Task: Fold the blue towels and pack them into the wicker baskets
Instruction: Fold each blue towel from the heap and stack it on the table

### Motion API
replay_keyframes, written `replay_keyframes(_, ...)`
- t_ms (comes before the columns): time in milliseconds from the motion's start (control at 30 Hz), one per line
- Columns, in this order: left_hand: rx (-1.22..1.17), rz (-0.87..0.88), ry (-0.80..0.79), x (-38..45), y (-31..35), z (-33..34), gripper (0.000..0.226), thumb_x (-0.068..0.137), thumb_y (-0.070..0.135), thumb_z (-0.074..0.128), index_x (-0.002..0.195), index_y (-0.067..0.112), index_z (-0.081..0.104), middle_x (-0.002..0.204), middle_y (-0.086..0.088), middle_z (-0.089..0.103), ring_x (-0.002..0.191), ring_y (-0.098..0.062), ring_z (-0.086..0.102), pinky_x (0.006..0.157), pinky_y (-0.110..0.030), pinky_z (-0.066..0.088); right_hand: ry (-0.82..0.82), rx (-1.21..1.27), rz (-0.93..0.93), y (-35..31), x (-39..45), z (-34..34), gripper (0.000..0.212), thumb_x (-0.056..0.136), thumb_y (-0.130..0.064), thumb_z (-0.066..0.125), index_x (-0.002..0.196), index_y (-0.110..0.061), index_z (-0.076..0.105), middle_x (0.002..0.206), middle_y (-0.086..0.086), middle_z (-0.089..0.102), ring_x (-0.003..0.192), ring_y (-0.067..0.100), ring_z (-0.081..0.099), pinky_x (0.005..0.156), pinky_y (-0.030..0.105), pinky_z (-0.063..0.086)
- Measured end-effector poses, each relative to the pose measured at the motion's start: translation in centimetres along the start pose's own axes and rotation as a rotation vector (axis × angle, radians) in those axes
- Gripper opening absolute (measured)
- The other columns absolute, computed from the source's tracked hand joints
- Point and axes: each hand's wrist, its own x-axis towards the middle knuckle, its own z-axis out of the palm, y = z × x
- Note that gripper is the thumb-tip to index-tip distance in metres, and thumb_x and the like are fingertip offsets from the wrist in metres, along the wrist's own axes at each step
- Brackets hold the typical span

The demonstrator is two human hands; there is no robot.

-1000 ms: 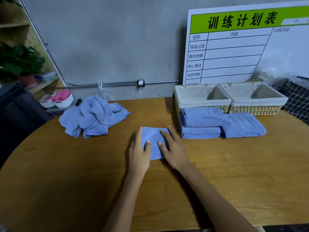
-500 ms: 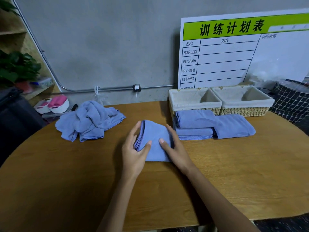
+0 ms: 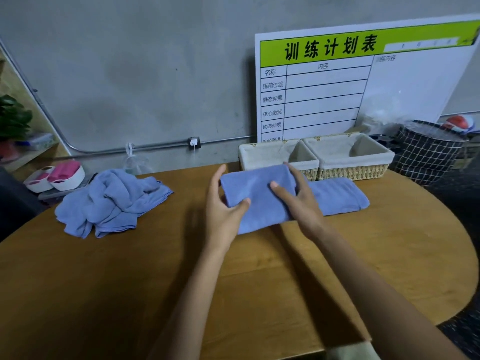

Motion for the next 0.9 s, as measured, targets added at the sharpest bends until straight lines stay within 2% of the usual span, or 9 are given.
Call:
replay_keyframes(133,0.071,-0.024,-0.098,3.4,1.6,7.5,0.073,0.063,0.029,0.079,0.132,0.035,0.056,0.134,0.001,0.058,0.120,-0.014,0.057,0.103,-0.040,0.049,0.159,-0.142,-0.076,-1.3,2.7,-7.4,0.062,0.090,-0.038,0.073,0.144,-0.041,0.043,0.135,-0.011,0.055,0.121,0.009,0.058,0.097,0.033,0.053)
replay_keyframes(267,0.215,0.046,-0.210,6.3,2.6,15.2,0.049,0.078,0.020,0.082,0.124,0.021,0.066,0.128,-0.011,0.057,0.108,-0.018,0.059,0.100,-0.032,0.047,0.273,-0.197,0.008,-1.1,5.7,-15.4,0.067,0.077,-0.060,0.075,0.137,-0.053,0.046,0.145,-0.003,0.051,0.124,0.022,0.057,0.099,0.049,0.052)
replay_keyframes(400,0.369,0.062,-0.349,6.9,0.8,20.3,0.045,0.083,0.018,0.079,0.125,0.015,0.064,0.131,-0.013,0.042,0.116,-0.026,0.056,0.096,-0.013,0.034,0.289,-0.307,0.089,1.4,7.5,-19.6,0.059,0.091,-0.042,0.070,0.145,-0.035,0.045,0.140,0.006,0.050,0.118,0.023,0.053,0.089,0.038,0.048)
replay_keyframes(500,0.615,0.203,-0.409,6.4,-1.7,21.7,0.042,0.089,0.017,0.072,0.130,0.014,0.061,0.147,-0.012,0.030,0.124,-0.032,0.050,0.108,-0.033,0.039,0.256,-0.404,0.086,4.9,7.7,-20.4,0.056,0.095,-0.030,0.067,0.145,-0.020,0.046,0.142,0.007,0.048,0.121,0.022,0.049,0.091,0.035,0.043)
replay_keyframes(567,0.809,0.302,-0.399,5.8,-2.6,22.0,0.037,0.094,0.017,0.064,0.131,0.015,0.063,0.154,-0.011,0.030,0.127,-0.035,0.044,0.107,-0.046,0.040,0.265,-0.410,0.078,6.5,7.8,-20.3,0.052,0.095,-0.029,0.067,0.143,-0.018,0.049,0.143,0.004,0.049,0.120,0.017,0.048,0.091,0.033,0.041)
replay_keyframes(667,0.871,0.558,-0.292,4.7,-2.8,22.7,0.032,0.094,0.018,0.061,0.125,0.015,0.068,0.146,-0.013,0.049,0.130,-0.033,0.048,0.104,-0.048,0.040,0.304,-0.369,0.021,6.9,8.4,-19.8,0.048,0.095,-0.028,0.067,0.140,-0.018,0.051,0.134,-0.002,0.053,0.114,0.012,0.050,0.086,0.026,0.041)
replay_keyframes(733,0.872,0.690,-0.297,4.1,-2.7,23.5,0.037,0.097,0.026,0.055,0.132,0.015,0.062,0.146,-0.013,0.051,0.134,-0.030,0.046,0.108,-0.050,0.037,0.293,-0.381,-0.033,7.0,8.8,-19.3,0.046,0.096,-0.025,0.066,0.138,-0.016,0.051,0.132,-0.002,0.055,0.114,0.011,0.052,0.084,0.020,0.041)
replay_keyframes(800,0.986,0.599,-0.462,3.4,-3.0,23.8,0.047,0.104,0.037,0.042,0.147,0.019,0.045,0.156,-0.012,0.039,0.144,-0.030,0.034,0.116,-0.054,0.028,0.254,-0.487,-0.033,7.3,9.0,-18.9,0.047,0.097,-0.024,0.064,0.139,-0.011,0.049,0.133,0.007,0.056,0.113,0.015,0.052,0.085,0.022,0.040)
replay_keyframes(900,1.141,0.469,-0.637,2.5,-4.0,23.8,0.057,0.108,0.045,0.028,0.159,0.022,0.019,0.166,-0.012,0.015,0.153,-0.032,0.013,0.121,-0.057,0.014,0.302,-0.851,-0.065,7.5,8.5,-18.9,0.047,0.098,-0.028,0.061,0.139,-0.010,0.048,0.129,0.021,0.052,0.109,0.035,0.054,0.084,0.037,0.042)
